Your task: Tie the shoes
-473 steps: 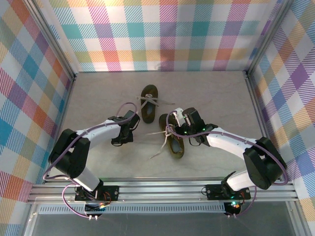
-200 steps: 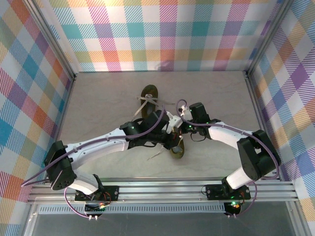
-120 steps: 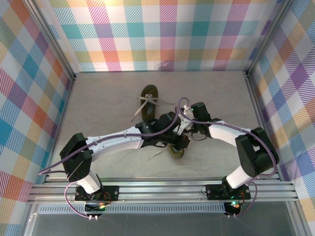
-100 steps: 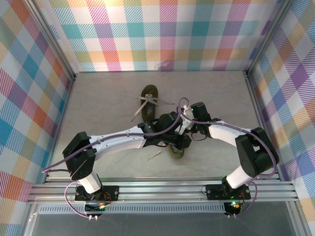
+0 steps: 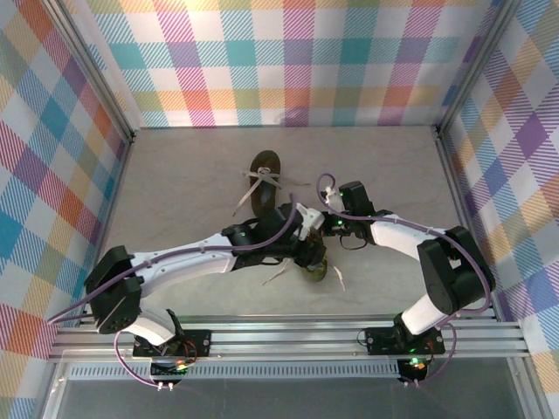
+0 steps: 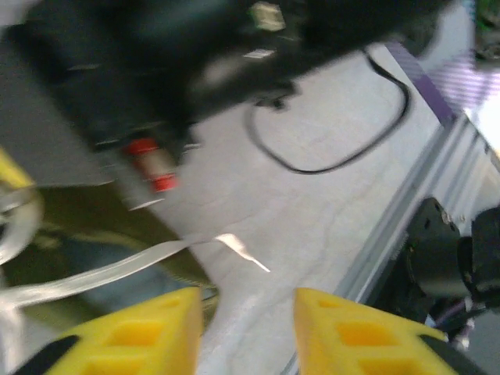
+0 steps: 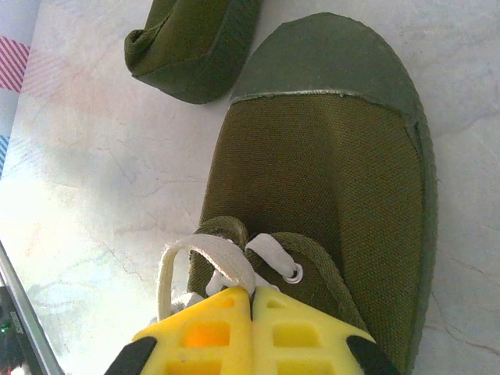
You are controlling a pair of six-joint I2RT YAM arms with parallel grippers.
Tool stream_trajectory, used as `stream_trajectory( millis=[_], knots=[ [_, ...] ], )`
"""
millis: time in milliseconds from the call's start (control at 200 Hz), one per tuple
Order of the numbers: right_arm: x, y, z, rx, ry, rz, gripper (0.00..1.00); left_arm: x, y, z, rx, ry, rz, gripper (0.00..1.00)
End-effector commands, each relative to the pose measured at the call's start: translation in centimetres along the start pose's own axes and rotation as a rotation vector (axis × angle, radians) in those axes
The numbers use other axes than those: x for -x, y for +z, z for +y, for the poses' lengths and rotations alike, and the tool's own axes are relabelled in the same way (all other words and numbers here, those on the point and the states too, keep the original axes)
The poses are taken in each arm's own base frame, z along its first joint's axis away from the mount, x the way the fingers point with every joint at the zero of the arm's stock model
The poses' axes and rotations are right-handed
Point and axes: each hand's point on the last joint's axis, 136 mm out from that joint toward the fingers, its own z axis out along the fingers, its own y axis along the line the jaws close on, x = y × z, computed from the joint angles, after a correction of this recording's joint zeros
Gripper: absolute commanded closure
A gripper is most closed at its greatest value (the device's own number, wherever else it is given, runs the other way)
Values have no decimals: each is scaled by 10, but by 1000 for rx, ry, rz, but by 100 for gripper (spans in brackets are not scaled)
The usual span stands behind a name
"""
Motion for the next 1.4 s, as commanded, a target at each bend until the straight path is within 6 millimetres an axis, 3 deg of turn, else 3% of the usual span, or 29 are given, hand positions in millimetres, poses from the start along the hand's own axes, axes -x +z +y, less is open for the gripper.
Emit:
stream_trajectory(
  millis=[0, 95, 245, 390, 545, 690, 905, 1395],
  knots=[
    [8, -8, 18, 61, -105, -50, 100, 6, -11, 55, 151, -165, -84, 74],
    [5, -12, 21, 66, -150, -66, 100, 7, -15, 75, 189, -238, -112, 76],
    [0, -13, 21, 66, -162, -60, 100, 5, -7, 90, 230, -271, -69, 79],
    [-1, -12, 22, 66, -163, -56, 100, 9, 5, 86, 205, -282, -57, 85],
    [0, -12, 22, 64, -162, -57, 100, 17, 14, 80, 181, -158, -43, 84],
    [0, -12, 21, 59, -163, -57, 100, 18, 24, 78, 165, -56, -12, 79],
    [-1, -12, 20, 57, -161, -57, 100, 18, 33, 90, 239, -6, 46, 75],
    [-1, -12, 20, 53, -158, -53, 100, 10, 44, 81, 160, 172, 98, 70]
  ],
)
